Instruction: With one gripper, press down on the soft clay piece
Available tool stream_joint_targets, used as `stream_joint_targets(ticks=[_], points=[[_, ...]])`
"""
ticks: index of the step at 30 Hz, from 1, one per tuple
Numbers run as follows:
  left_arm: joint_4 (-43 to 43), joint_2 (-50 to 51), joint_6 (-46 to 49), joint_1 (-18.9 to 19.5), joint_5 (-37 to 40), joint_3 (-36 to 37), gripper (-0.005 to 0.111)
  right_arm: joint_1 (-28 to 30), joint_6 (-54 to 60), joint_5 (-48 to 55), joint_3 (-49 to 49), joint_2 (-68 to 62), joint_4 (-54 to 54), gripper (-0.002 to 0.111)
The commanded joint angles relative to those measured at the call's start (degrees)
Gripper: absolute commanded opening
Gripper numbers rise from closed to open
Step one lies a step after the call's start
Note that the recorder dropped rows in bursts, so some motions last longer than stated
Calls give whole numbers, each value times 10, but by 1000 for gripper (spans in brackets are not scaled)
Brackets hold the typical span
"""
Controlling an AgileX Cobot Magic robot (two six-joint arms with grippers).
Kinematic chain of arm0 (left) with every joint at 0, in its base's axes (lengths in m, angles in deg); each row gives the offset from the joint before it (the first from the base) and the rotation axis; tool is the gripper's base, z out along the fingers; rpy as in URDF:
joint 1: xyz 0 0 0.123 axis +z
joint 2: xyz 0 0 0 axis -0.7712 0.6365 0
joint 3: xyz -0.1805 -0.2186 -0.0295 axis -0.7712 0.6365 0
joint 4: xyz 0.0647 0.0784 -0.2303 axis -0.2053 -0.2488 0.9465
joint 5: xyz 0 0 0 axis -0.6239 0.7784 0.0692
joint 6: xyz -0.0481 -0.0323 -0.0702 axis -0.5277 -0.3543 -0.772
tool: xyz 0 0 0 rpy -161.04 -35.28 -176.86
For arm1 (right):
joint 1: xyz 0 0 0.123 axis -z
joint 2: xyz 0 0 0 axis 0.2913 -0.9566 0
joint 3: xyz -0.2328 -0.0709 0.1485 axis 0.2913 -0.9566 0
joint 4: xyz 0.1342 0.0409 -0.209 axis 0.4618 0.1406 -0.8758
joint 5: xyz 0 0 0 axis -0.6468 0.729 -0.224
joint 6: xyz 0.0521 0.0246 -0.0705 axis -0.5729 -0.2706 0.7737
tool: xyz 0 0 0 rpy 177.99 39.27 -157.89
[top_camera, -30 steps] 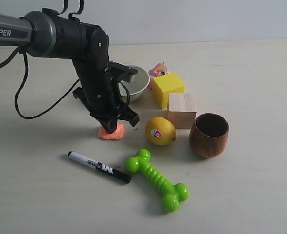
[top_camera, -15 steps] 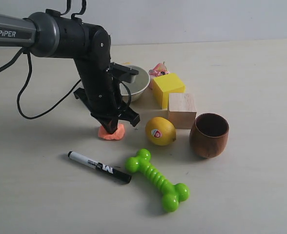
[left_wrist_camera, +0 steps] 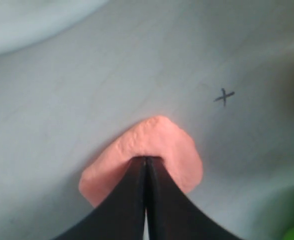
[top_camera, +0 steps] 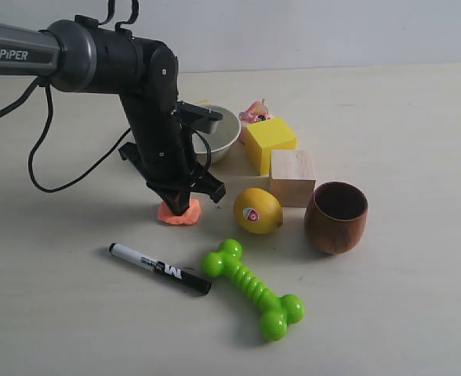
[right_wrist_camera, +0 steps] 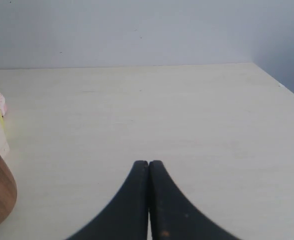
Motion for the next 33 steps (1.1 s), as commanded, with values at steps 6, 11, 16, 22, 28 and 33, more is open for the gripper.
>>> stream_joint_targets(ticks=[6, 11, 16, 22, 28, 33], points=[[-4, 88, -8, -3, -31, 34, 0, 2, 2, -4, -3, 4, -1, 0], [-4, 88, -8, -3, -31, 34, 0, 2, 2, -4, -3, 4, -1, 0], [-4, 88, -11, -3, -31, 34, 0, 2, 2, -4, -3, 4, -1, 0], [-4, 88, -11, -3, -31, 34, 0, 2, 2, -4, -3, 4, -1, 0], [-5, 74, -10, -3, -38, 34, 0, 2, 2, -4, -3, 4, -1, 0], [-6, 51, -13, -3, -42, 34, 0, 2, 2, -4, -3, 4, -1, 0]])
